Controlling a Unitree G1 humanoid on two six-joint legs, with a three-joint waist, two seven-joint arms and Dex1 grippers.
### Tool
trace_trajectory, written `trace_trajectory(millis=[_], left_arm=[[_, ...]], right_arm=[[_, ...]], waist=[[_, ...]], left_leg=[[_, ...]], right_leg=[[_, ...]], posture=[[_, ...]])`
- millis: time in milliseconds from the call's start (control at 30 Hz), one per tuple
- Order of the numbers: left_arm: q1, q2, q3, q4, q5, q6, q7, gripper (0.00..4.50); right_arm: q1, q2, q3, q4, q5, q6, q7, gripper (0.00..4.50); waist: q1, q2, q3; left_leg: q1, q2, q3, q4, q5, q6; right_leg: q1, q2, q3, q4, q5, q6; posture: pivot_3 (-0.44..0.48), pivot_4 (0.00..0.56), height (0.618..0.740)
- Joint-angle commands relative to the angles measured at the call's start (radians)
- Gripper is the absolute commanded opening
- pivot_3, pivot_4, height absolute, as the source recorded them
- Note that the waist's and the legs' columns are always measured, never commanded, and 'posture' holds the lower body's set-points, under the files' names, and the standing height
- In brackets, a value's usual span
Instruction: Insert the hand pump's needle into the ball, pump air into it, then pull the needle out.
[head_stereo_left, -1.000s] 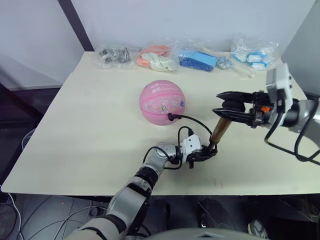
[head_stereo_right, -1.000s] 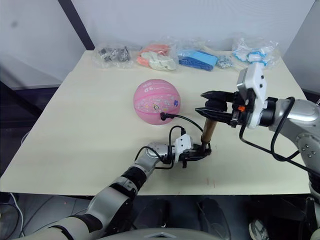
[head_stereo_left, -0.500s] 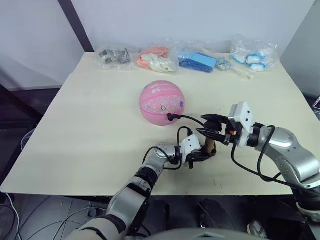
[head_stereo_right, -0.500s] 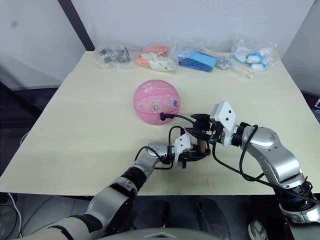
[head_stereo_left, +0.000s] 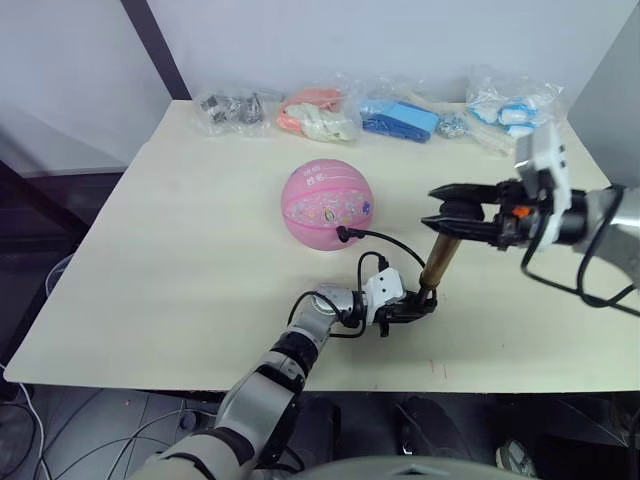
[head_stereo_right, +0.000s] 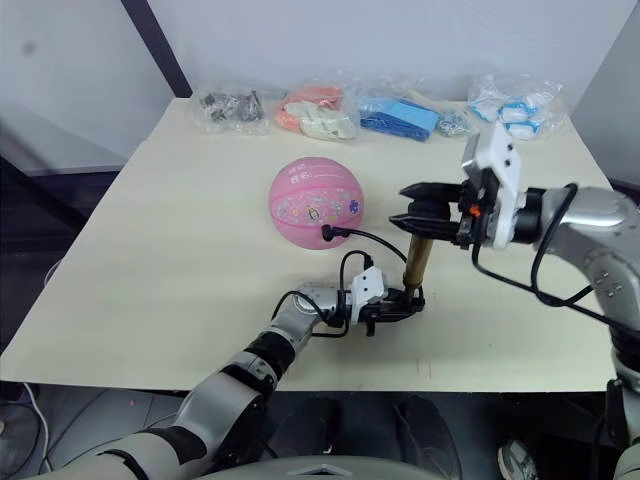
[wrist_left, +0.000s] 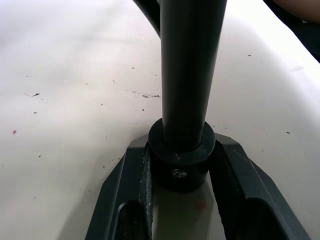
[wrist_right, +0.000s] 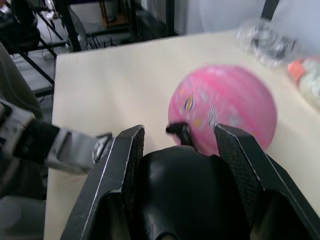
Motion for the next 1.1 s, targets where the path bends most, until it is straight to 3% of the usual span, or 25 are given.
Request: trace_trajectory(millis=[33, 333, 533, 733, 1100], left_arm=[[0.022, 0.003, -0.009, 0.046, 0.02, 0.015, 0.002, 1.12], [0.03, 0.002, -0.01, 0.042, 0.023, 0.013, -0.001, 1.12], [0.03, 0.007, -0.01, 0.036, 0.023, 0.011, -0.005, 1.12], [0.033, 0.008, -0.009, 0.03, 0.022, 0.014, -0.007, 1.12], [0.038, 0.017, -0.014, 0.016, 0.022, 0.017, -0.009, 1.12]], right_arm=[[-0.097, -0.052, -0.112, -0.012, 0.078, 0.027, -0.001, 1.74], [-0.225, -0.071, -0.157, 0.051, 0.204, 0.1, -0.05, 1.74], [-0.185, -0.064, -0.14, 0.056, 0.211, 0.114, -0.064, 1.74], [-0.036, -0.008, -0.063, -0.023, 0.145, 0.067, -0.081, 1.74], [0.256, 0.101, 0.147, -0.052, -0.151, -0.158, -0.076, 1.74]], waist=[[0.0, 0.001, 0.001], [0.0, 0.002, 0.003], [0.0, 0.002, 0.003], [-0.002, 0.002, 0.002], [-0.005, -0.001, -0.001]], left_leg=[[0.0, 0.0, 0.0, 0.0, 0.0, 0.0], [-0.002, 0.0, 0.001, 0.0, 0.0, 0.0], [-0.005, 0.0, 0.002, 0.0, 0.0, 0.0], [-0.003, 0.0, 0.002, 0.0, 0.0, 0.0], [0.003, 0.001, 0.002, 0.0, 0.0, 0.0]], right_leg=[[0.0, 0.0, 0.0, 0.0, 0.0, 0.0], [-0.003, -0.001, 0.001, 0.001, 0.0, 0.0], [-0.006, -0.001, 0.001, 0.001, 0.0, 0.0], [-0.005, 0.0, 0.001, 0.002, 0.0, 0.0], [0.0, 0.002, 0.002, 0.003, 0.0, 0.0]], posture=[[0.0, 0.15, 0.738], [0.0, 0.15, 0.738], [0.0, 0.15, 0.738], [0.0, 0.15, 0.738], [0.0, 0.15, 0.738]])
